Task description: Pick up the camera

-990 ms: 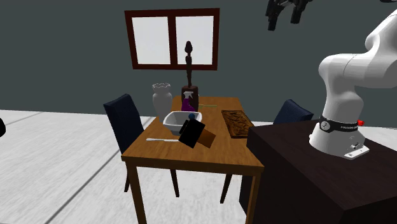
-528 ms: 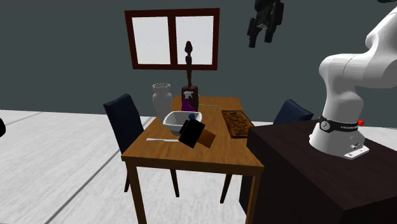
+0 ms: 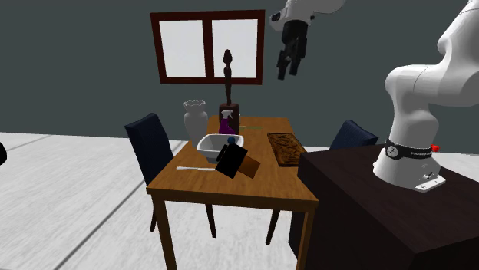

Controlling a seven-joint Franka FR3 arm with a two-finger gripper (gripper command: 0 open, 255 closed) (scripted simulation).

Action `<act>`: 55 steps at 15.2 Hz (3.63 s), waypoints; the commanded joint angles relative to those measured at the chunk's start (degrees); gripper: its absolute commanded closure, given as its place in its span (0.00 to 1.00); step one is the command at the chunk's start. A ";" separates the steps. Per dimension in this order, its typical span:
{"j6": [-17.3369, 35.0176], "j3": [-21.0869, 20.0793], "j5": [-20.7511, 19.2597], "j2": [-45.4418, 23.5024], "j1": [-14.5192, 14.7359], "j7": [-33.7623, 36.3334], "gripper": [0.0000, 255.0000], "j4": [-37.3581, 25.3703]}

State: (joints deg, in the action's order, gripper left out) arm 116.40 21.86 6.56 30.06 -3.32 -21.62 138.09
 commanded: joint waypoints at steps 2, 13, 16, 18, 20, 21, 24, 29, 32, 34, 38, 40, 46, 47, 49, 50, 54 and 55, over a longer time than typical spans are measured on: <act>3.42 4.44 2.89 -4.83 0.81 -4.95 0.00 -1.02; 7.26 19.62 28.29 -31.40 4.45 -31.37 0.00 -11.26; 4.38 19.94 37.40 -40.60 1.73 -38.62 0.00 -16.13; 2.19 19.01 42.55 -46.43 -1.13 -42.35 0.00 -19.68; 0.05 17.64 46.92 -51.91 -4.28 -45.21 0.00 -23.42; -0.97 16.86 48.84 -54.54 -5.90 -46.35 0.00 -25.36; -3.77 14.36 53.73 -62.10 -10.74 -48.81 0.00 -31.54; -7.67 10.19 59.74 -74.17 -18.41 -50.29 0.00 -43.29; -8.23 8.99 61.13 -77.60 -20.32 -50.52 0.00 -46.61; -7.77 8.56 61.70 -78.71 -20.63 -51.12 0.00 -46.98; -6.76 7.59 62.96 -81.32 -21.34 -52.40 0.00 -48.02; -6.76 7.59 62.96 -81.32 -21.34 -52.40 0.00 -48.02; -6.83 7.60 62.92 -81.40 -21.39 -52.29 1.00 -48.23; -6.84 7.60 62.92 -81.40 -21.39 -52.27 1.00 -48.25; -6.83 7.58 62.93 -81.43 -21.38 -52.26 1.00 -48.28; -6.77 7.61 62.97 -81.33 -21.33 -52.40 1.00 -48.02; -7.65 8.47 61.88 -79.04 -20.69 -51.29 1.00 -47.10; -7.88 8.68 61.60 -78.48 -20.54 -51.00 1.00 -46.90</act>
State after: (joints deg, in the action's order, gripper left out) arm 108.68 30.34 68.41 -49.01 -24.03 -72.82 90.85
